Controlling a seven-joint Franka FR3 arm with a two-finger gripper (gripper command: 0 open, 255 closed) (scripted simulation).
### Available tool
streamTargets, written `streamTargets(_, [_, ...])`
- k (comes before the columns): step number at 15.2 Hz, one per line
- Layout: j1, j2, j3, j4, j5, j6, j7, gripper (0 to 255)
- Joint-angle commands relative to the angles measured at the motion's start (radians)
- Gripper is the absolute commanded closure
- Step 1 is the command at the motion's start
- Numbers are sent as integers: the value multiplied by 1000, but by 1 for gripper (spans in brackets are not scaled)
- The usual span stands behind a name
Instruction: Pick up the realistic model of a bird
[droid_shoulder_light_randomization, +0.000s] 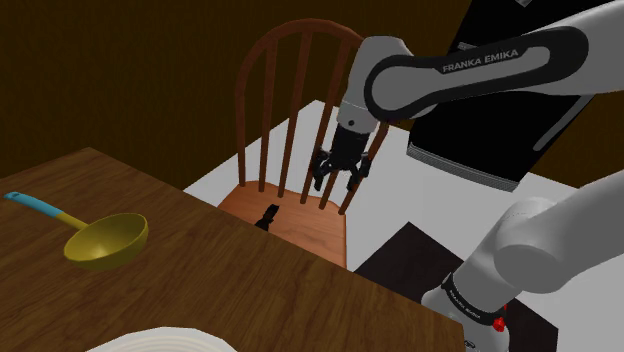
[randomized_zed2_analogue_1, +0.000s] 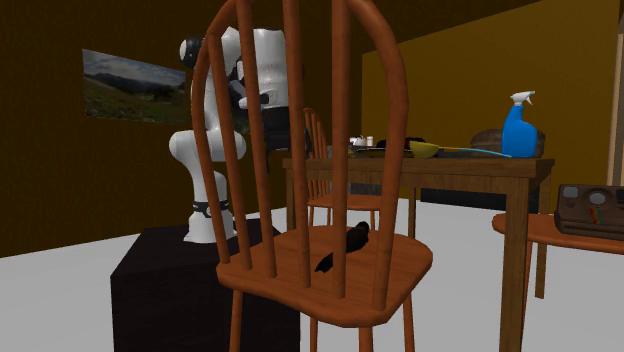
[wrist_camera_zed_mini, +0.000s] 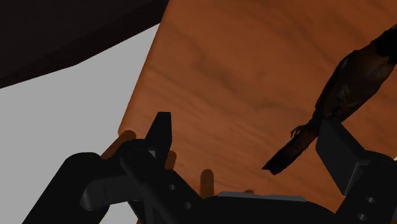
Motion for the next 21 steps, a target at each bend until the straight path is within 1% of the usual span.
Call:
streamTargets(1, [3, 72, 29, 8, 19, 76, 49, 0])
streamTargets(4, [7, 185, 67, 42, 32, 171, 123, 0])
streamTargets(7, [11, 304, 97, 90, 27, 259, 202, 0])
streamTargets(11, [25, 469, 118, 172, -3, 364, 313, 0])
streamTargets(15, [57, 633, 112, 275, -50, 446, 426, 0])
streamTargets(16, [62, 650, 109, 287, -54, 454, 437, 0])
streamTargets(21, [71, 706, 102, 282, -64, 514, 432, 0])
